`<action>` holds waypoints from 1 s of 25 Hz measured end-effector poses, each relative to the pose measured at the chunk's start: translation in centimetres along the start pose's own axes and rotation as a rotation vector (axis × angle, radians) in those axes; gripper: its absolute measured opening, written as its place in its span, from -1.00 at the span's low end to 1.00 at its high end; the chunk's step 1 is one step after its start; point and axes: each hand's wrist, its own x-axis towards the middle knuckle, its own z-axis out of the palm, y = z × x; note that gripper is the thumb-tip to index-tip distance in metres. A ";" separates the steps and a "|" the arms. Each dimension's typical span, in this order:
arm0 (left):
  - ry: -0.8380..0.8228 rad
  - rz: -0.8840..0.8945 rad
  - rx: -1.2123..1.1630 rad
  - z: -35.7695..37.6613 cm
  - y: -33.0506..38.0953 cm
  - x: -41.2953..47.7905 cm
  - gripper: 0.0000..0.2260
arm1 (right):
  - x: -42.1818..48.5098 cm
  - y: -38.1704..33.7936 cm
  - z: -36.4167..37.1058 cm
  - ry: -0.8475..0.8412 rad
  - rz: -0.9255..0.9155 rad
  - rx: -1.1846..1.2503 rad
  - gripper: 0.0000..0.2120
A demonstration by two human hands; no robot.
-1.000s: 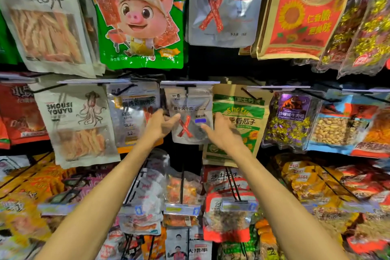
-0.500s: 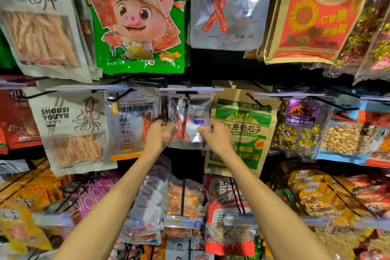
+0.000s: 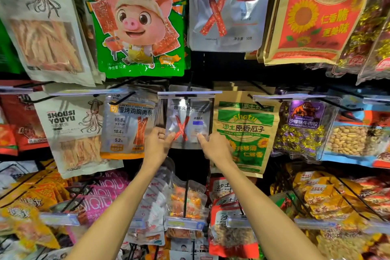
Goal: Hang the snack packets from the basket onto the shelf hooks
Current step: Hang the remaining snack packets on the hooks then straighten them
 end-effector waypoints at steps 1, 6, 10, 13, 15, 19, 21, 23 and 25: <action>0.007 -0.005 0.025 0.0 -0.1 0.1 -0.78 | 0.3 -0.1 0.1 -0.005 0.005 -0.004 -0.50; 0.024 -0.089 -0.005 0.5 -0.3 1.0 -0.75 | 0.5 -0.6 0.0 -0.016 -0.010 -0.095 -0.54; 0.035 -0.054 0.093 0.6 0.0 0.7 -0.75 | 0.5 -0.5 -0.5 -0.044 -0.037 -0.230 -0.53; 0.032 -0.028 0.177 0.6 1.1 -0.1 -0.78 | 0.2 -0.4 -1.1 -0.048 -0.057 -0.312 -0.54; -0.009 -0.012 0.224 0.3 1.7 -0.7 -0.82 | -0.2 -0.3 -1.5 -0.032 -0.094 -0.370 -0.54; -0.089 0.096 0.660 -1.0 2.8 -2.4 -0.75 | -0.9 0.9 -2.3 -0.017 -0.202 -0.456 -0.56; -0.184 0.109 0.931 -1.1 4.0 -3.8 -0.70 | -1.6 1.9 -3.4 -0.081 -0.213 -0.296 -0.66; -0.267 0.129 1.177 -0.7 4.4 -5.1 -0.57 | -2.5 3.1 -4.7 -0.091 -0.208 -0.274 -0.65; -0.290 0.149 1.277 0.0 4.3 -6.1 -0.54 | -3.5 4.2 -5.8 -0.093 -0.269 -0.474 -0.59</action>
